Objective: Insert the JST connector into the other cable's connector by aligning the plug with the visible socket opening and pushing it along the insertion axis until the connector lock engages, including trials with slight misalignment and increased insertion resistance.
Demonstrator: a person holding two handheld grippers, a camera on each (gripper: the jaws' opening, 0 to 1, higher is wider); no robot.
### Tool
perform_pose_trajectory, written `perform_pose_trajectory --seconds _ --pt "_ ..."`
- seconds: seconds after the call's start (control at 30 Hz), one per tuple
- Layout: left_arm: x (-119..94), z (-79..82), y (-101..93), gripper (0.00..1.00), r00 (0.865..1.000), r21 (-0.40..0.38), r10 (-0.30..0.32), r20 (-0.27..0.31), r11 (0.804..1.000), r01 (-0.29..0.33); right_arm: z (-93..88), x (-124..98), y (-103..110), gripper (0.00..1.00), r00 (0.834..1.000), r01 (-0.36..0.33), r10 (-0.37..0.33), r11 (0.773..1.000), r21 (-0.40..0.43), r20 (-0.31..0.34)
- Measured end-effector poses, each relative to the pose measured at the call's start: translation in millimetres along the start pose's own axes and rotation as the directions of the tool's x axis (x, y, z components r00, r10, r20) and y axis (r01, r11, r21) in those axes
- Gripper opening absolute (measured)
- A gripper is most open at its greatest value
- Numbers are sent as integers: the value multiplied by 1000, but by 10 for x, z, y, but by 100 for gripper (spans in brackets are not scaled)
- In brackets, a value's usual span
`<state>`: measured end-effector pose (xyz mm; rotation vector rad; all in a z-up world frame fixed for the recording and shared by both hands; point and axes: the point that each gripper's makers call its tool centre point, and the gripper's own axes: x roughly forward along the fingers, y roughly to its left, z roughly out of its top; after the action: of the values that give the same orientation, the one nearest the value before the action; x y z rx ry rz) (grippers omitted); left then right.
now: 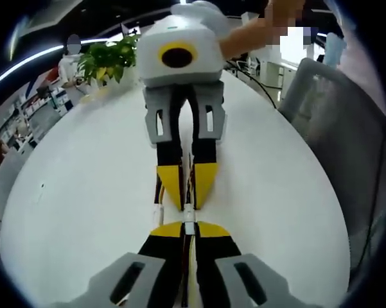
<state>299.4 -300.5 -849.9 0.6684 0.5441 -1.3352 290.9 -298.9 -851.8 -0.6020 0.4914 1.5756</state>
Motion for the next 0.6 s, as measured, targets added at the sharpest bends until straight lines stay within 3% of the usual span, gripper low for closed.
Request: perform_pose_trajectory --seconds 0.6 --pt "-63 -63 51 7 998 -50 60 -33 997 -62 -32 -95 40 4 999 26 -25 999 36 -27"
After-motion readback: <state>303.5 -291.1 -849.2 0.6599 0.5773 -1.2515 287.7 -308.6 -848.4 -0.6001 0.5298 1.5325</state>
